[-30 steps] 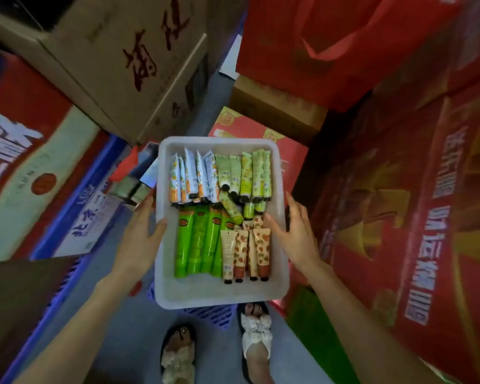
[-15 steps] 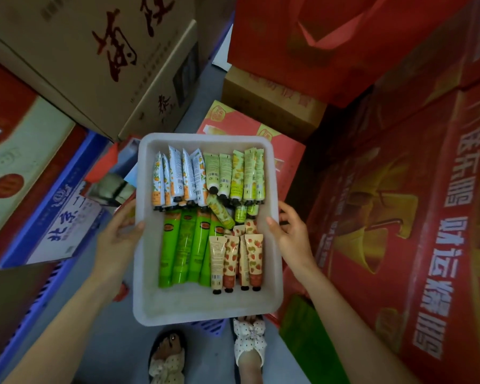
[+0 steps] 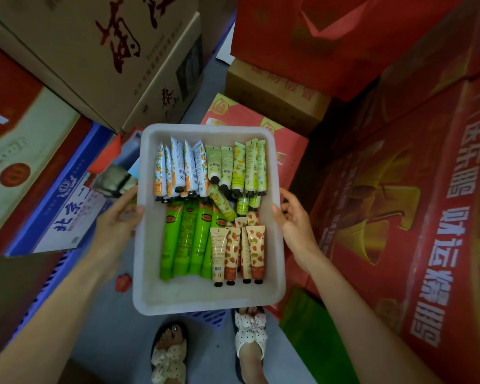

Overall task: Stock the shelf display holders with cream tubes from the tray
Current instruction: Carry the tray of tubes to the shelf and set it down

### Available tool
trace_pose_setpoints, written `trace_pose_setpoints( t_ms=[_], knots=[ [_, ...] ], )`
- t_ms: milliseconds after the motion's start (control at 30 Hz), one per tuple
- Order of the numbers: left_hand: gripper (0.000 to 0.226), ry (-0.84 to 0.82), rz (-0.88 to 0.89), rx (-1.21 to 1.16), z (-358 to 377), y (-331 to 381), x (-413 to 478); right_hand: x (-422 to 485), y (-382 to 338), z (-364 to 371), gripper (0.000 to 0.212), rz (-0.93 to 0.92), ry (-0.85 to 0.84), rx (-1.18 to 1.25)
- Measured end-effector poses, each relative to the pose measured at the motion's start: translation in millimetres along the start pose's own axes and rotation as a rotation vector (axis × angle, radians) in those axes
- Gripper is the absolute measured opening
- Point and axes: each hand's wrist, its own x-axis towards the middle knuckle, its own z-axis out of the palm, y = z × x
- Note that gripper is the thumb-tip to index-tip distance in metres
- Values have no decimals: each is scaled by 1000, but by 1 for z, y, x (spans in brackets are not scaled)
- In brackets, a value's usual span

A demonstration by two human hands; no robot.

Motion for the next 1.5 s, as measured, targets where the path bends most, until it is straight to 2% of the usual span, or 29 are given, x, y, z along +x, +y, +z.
trace_pose_setpoints(
  t_ms=[400,633,867,1167,1500],
  knots=[
    [39,2,-16,-147,-35,34,-53,-40,-55,0,29,22,-130,150],
    [35,-49,44,-243,-77,72,-98,-84,-106,-4,37,31,-229,234],
    [32,-93,92,-247,-115,107,-147,-141,-163,-6,34,16,-302,291],
    [31,-230,132,-245,-154,159,-220,-219,-221,-2,21,-16,-210,391],
    [37,-260,217,-306,-178,216,-298,-319,-292,-22,30,-235,-136,303]
  ],
)
